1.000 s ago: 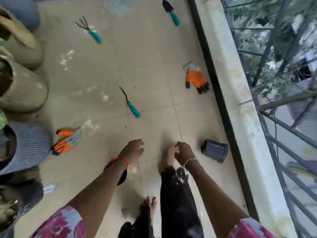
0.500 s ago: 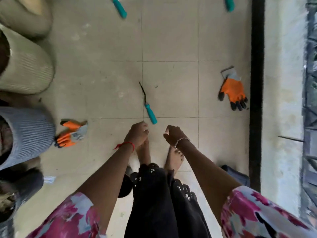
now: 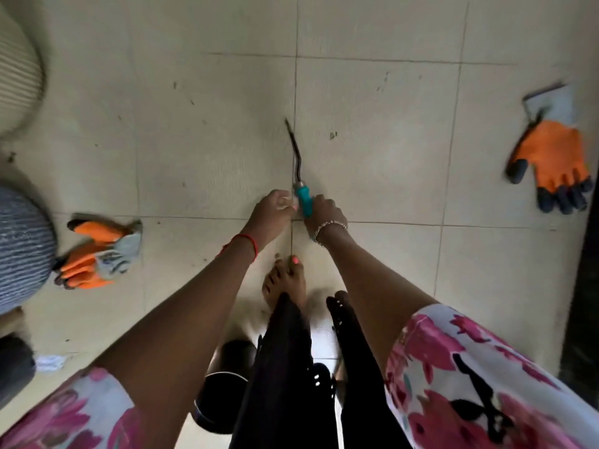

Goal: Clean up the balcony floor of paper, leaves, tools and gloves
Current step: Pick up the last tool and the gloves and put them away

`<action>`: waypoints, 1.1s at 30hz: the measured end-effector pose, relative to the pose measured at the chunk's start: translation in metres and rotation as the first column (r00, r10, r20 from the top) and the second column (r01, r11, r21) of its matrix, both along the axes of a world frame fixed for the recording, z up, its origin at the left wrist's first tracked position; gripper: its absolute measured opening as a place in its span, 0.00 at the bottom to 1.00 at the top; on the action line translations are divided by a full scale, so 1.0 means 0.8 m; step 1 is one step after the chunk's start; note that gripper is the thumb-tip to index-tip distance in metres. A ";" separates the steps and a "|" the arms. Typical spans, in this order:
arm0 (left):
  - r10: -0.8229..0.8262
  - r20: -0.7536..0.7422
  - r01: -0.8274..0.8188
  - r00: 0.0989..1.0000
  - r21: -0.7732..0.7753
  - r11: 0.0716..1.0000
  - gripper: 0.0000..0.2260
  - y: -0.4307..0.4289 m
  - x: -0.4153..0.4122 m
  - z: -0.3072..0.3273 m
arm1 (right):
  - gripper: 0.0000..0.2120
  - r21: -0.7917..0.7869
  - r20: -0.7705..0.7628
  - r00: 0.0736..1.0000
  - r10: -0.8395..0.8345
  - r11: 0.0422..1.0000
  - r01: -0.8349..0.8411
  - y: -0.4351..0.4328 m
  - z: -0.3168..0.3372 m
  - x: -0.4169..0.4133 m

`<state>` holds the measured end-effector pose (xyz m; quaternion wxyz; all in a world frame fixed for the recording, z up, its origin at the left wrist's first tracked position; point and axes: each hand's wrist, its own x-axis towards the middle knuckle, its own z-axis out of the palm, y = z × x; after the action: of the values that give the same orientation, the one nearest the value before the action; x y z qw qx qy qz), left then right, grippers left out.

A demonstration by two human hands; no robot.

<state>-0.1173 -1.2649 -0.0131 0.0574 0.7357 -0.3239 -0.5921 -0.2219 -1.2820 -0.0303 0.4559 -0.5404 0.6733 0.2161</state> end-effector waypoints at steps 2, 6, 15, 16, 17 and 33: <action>0.013 -0.015 -0.013 1.000 0.007 1.000 0.18 0.006 0.004 0.003 | 0.16 -0.007 0.002 0.999 0.043 0.999 -0.043 0.000 0.000 0.001; 0.058 -0.009 -0.058 0.998 -0.012 0.998 0.19 0.016 0.011 0.037 | 0.15 -0.006 0.069 0.997 0.018 1.000 -0.017 0.004 0.042 -0.008; 0.270 -0.198 -0.297 0.942 -0.122 0.947 0.16 0.032 -0.048 0.219 | 0.15 -0.064 0.195 0.980 -0.046 0.996 0.059 0.051 0.233 -0.066; 0.299 -0.227 -0.334 0.927 -0.133 0.933 0.15 0.036 -0.058 0.241 | 0.15 -0.065 0.203 0.978 -0.054 0.996 0.069 0.060 0.256 -0.075; 0.320 -0.246 -0.360 0.915 -0.141 0.922 0.14 0.042 -0.067 0.260 | 0.15 -0.068 0.210 0.976 -0.058 0.995 0.074 0.070 0.277 -0.083; -0.169 -0.416 0.004 0.893 -0.371 0.929 0.11 0.349 -0.131 0.776 | 0.16 -0.420 0.167 0.983 -0.072 0.897 0.137 0.436 0.799 -0.185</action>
<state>-0.2220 -0.9856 0.6080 0.2362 0.5438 -0.4382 -0.6756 -0.3698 -0.9333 0.6092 0.3850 -0.6049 0.6971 -0.0027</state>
